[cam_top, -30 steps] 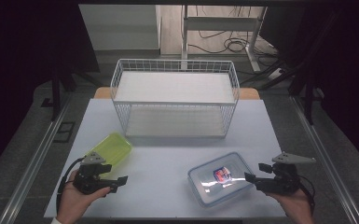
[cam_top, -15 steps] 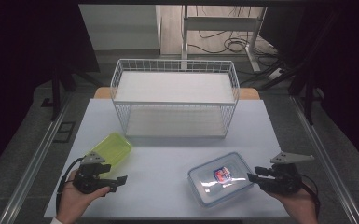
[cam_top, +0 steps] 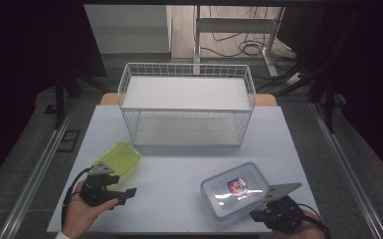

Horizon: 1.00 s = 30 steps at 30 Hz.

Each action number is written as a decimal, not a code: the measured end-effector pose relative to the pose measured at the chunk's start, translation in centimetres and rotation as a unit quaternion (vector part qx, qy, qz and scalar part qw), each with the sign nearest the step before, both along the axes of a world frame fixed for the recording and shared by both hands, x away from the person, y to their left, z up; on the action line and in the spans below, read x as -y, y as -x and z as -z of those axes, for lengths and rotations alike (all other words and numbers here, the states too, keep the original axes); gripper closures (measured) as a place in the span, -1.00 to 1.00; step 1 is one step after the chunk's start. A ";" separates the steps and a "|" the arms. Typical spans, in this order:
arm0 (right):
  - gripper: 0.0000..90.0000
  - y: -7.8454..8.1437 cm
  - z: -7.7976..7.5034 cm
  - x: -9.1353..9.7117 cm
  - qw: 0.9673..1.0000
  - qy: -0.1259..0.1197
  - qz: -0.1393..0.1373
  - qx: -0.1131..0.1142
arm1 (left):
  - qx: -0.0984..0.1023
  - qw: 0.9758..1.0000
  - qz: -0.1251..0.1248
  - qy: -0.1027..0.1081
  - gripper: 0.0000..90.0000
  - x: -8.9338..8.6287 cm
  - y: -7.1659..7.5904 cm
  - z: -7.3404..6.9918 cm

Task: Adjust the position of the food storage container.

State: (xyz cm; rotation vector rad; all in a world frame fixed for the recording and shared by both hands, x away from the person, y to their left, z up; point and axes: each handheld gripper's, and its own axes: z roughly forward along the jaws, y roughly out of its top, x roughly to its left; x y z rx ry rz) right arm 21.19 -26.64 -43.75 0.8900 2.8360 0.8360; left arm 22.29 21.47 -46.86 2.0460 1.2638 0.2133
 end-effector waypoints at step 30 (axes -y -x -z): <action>0.98 -2.7 4.0 -8.3 0.999 0.036 0.012 -0.005 | 0.000 1.000 -0.009 -0.004 -0.54 -0.1 0.0 0.2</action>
